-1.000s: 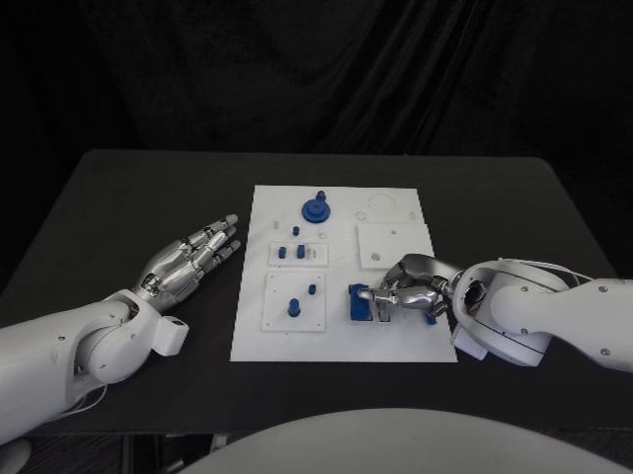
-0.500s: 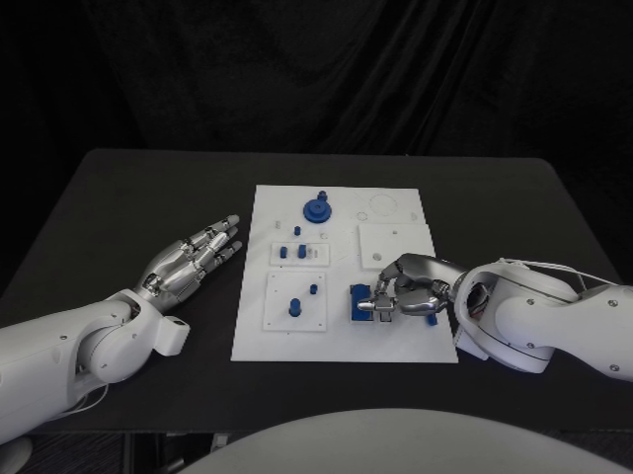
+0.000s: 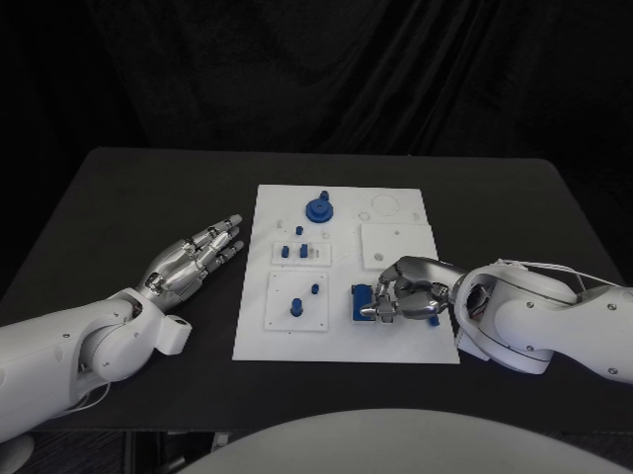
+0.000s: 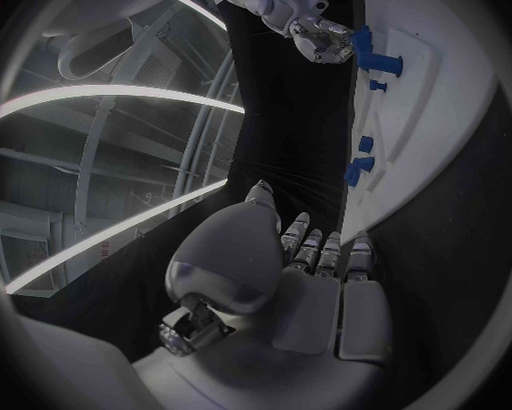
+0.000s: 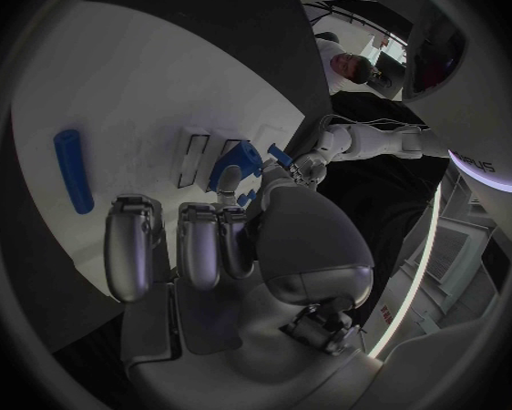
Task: Assemble the parts on the task board
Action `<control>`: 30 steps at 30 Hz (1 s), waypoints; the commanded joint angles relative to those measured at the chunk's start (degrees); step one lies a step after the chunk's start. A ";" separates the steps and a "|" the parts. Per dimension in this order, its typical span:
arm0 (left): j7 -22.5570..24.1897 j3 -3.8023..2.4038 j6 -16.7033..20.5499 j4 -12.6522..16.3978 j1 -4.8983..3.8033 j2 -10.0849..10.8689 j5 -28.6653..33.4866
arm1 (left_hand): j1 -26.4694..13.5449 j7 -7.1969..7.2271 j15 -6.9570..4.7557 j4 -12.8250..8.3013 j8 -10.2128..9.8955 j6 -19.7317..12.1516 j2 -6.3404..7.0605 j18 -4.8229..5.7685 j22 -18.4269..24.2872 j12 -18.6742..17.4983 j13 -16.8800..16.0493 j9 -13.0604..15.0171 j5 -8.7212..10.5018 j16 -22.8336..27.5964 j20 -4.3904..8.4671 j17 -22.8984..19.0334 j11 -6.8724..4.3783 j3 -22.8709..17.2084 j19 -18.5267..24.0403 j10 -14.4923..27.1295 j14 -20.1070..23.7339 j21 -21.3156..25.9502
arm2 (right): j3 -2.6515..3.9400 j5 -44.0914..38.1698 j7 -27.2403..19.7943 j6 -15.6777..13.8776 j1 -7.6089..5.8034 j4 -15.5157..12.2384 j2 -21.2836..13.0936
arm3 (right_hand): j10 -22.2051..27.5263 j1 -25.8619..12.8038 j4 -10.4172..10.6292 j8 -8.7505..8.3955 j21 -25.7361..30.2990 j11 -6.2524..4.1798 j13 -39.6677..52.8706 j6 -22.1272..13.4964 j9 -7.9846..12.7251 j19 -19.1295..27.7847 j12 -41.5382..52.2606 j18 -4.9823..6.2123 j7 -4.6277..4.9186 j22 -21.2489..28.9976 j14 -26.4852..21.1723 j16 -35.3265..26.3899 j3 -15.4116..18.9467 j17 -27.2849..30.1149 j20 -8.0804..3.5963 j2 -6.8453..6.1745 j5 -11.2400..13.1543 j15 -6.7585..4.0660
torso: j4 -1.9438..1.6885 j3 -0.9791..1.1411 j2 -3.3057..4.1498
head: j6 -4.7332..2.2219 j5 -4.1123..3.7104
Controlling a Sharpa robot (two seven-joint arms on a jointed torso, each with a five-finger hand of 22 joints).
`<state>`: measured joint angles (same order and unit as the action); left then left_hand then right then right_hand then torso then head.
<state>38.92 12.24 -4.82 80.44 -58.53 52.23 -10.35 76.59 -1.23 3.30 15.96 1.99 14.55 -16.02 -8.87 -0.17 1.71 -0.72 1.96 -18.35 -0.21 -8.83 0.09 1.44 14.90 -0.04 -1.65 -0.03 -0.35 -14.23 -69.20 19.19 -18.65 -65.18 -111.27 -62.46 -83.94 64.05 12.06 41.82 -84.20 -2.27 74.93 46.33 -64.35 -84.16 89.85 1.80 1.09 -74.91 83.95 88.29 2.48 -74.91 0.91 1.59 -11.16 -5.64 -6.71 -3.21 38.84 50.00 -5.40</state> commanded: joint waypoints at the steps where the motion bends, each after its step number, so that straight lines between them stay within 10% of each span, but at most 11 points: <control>1: 3.15 -0.04 -0.79 0.14 0.07 -0.07 0.25 | 0.49 0.39 0.50 0.14 0.27 -0.14 -0.04 -0.68 -0.05 0.18 0.05 0.07 -0.17 0.21 -0.35 -0.09 0.01 -0.08 -0.09 0.10 0.03 0.22 | 0.00 -0.76 0.23 0.97 0.21 0.16 0.00 | -6.06 0.84 -0.47 0.34 0.01 -0.45 15.07 -0.57 -0.29 -3.16 0.15 -0.16 -0.04 -12.93 5.09 -0.05 -0.03 -10.12 -0.45 0.18 -0.67 -0.37 | -0.07 -0.04 0.00 | 0.00 0.00; 30: 2.93 -0.04 -0.98 0.15 0.10 0.03 0.25 | 0.57 0.35 0.73 0.11 0.34 0.03 -0.05 -0.56 -0.06 0.20 0.04 0.10 -0.21 0.21 -0.49 -0.09 -0.02 -0.11 -0.10 0.08 0.03 0.21 | -0.01 -0.76 0.03 3.20 0.87 1.92 0.65 | -6.06 6.65 -3.73 0.92 0.33 -1.01 15.07 -0.70 -1.01 -3.02 0.15 -0.08 -0.65 -12.82 5.07 -0.10 -1.10 -10.00 -0.92 1.50 -2.94 -0.86 | -0.08 -0.01 -0.01 | 0.00 0.17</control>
<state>38.92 12.25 -5.08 80.48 -58.49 52.33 -10.35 76.59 -1.23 3.70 15.96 1.99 14.55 -16.02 -8.86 -0.16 1.71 -0.72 2.01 -18.34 -0.21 -8.82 0.05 1.44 14.90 -0.03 -1.65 -0.03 -0.35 -14.26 -69.57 18.83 -16.88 -64.48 -109.45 -61.82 -84.14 70.37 8.52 42.50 -84.20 -2.87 74.91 45.92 -65.34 -83.96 89.85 1.80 0.67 -74.90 83.95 88.29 1.41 -74.91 0.31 3.11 -14.43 -6.04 -6.75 -3.22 38.82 50.00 -5.21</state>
